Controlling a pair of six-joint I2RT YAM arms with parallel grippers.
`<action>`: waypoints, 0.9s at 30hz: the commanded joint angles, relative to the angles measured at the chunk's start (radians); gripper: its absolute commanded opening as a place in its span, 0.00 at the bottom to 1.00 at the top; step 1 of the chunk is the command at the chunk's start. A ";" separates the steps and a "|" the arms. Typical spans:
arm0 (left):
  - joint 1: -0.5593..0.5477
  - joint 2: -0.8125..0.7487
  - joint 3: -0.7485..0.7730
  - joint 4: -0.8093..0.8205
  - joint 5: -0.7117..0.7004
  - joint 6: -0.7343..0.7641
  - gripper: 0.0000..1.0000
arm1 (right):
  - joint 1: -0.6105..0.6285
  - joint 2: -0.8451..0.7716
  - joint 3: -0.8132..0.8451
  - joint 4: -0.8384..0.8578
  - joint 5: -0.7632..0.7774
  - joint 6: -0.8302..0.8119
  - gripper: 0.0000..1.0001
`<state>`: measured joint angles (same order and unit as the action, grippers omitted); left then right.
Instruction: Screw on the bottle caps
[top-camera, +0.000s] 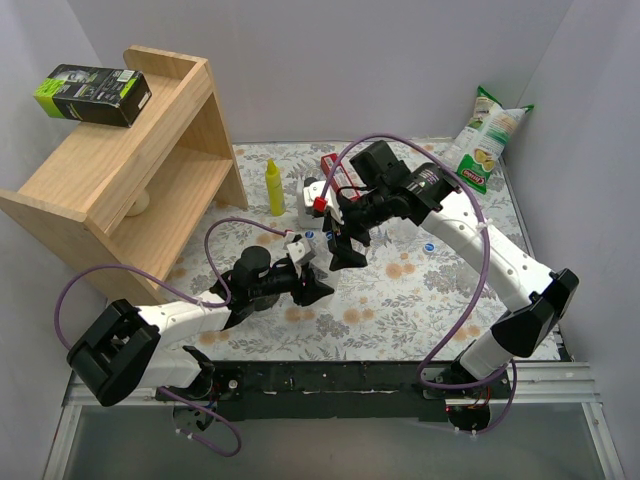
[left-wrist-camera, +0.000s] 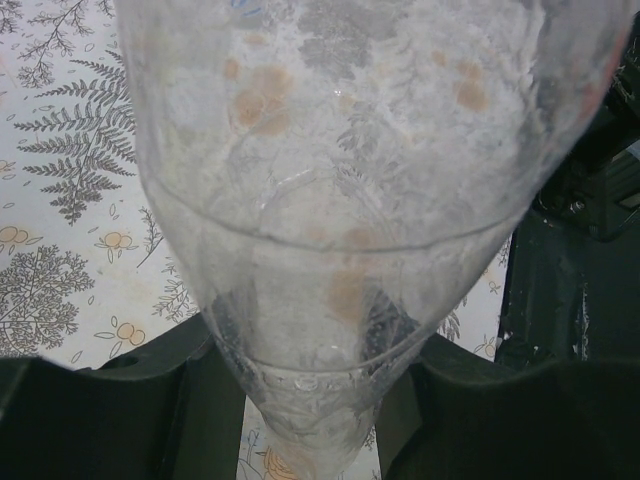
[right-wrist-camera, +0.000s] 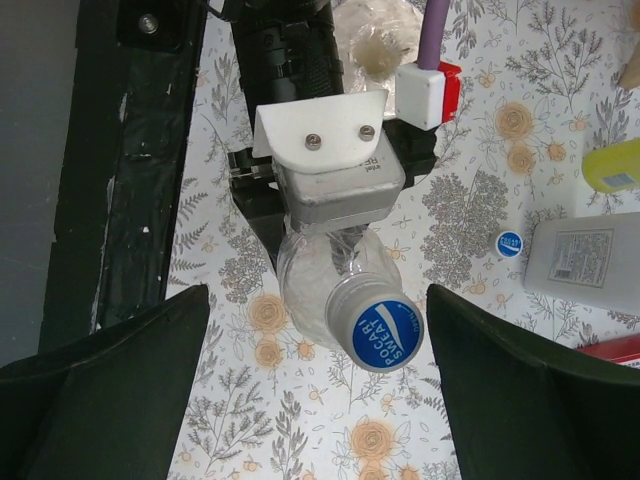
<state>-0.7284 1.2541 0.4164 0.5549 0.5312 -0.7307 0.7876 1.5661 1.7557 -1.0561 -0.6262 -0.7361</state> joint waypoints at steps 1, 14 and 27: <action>0.006 -0.007 0.030 0.027 -0.022 -0.036 0.00 | 0.004 -0.038 -0.009 -0.016 -0.027 0.012 0.95; 0.012 -0.021 0.022 0.068 -0.054 -0.147 0.00 | 0.004 -0.139 -0.160 -0.074 0.103 0.009 0.94; 0.011 0.004 0.137 -0.134 0.047 0.082 0.00 | -0.047 -0.149 -0.110 0.085 0.189 0.079 0.90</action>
<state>-0.7200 1.2568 0.5270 0.5083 0.5144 -0.7826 0.7616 1.4422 1.5894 -1.1206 -0.4641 -0.7158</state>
